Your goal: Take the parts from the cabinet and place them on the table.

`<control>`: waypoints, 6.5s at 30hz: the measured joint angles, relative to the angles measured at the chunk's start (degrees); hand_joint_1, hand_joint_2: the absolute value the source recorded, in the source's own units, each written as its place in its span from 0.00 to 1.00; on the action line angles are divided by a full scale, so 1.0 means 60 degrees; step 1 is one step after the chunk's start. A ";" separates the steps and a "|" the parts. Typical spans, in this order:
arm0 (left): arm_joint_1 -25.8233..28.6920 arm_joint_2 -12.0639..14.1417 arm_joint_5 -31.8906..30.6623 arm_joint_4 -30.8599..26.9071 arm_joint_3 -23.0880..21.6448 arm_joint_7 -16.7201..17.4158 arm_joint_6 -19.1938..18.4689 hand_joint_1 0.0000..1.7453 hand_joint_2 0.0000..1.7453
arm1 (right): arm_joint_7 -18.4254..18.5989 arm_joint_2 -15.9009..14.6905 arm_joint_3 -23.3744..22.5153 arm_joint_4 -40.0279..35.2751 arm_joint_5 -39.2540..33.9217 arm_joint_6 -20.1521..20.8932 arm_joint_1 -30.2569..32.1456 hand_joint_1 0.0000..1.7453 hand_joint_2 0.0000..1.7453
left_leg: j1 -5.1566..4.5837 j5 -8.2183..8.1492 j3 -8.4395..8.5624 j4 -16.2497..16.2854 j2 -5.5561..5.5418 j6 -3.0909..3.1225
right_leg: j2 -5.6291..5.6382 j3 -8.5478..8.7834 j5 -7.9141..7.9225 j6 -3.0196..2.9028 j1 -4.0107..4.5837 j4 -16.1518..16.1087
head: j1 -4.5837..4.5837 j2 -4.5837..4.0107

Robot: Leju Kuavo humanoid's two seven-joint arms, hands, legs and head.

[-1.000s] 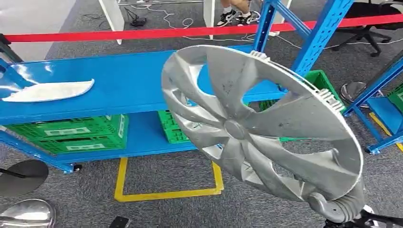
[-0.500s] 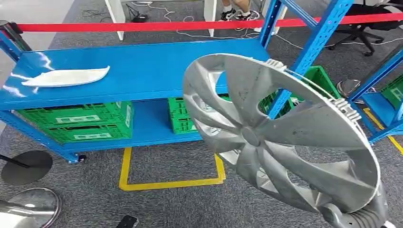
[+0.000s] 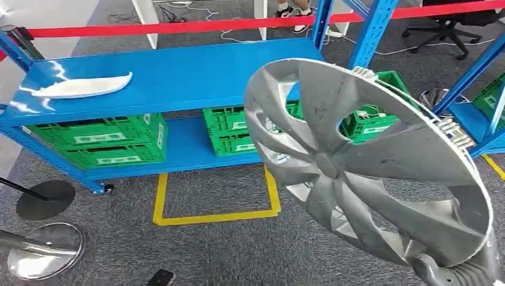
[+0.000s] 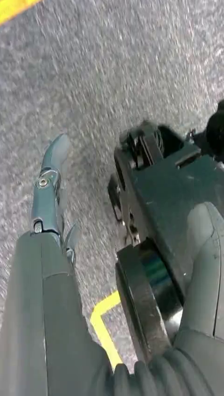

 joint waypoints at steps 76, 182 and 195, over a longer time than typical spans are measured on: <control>-0.0079 0.0011 -0.0037 -0.0036 0.0189 -0.0230 0.0105 0.00 1.00 | -0.0455 -0.0004 -0.0004 0.0189 0.0659 -0.0248 -0.0254 1.00 1.00 | -0.0071 0.0278 -0.0127 -0.1643 -0.0306 0.0564 | 0.0018 -0.0931 -0.2115 0.0473 -0.0076 0.3459 | 0.0047 -0.0003; -0.0447 -0.0011 -0.0084 -0.0076 0.1031 -0.0358 -0.0255 0.00 1.00 | 0.0233 -0.1330 -0.1275 0.0339 -0.0036 -0.0426 -0.1983 1.00 1.00 | -0.0060 -0.0738 -0.1730 0.1121 -0.0125 0.0075 | -0.0159 0.0421 -0.0566 0.0030 -0.0104 0.0368 | -0.0288 -0.0003; -0.0248 0.0120 -0.0215 -0.0084 0.1031 -0.0048 -0.0120 0.00 1.00 | 0.0000 -0.1330 -0.1082 0.0372 0.0135 -0.0579 -0.1922 1.00 1.00 | -0.0165 0.0557 -0.0120 -0.1913 0.0065 0.0605 | -0.0141 0.0075 -0.1333 0.0320 -0.0033 0.1391 | -0.0222 -0.0003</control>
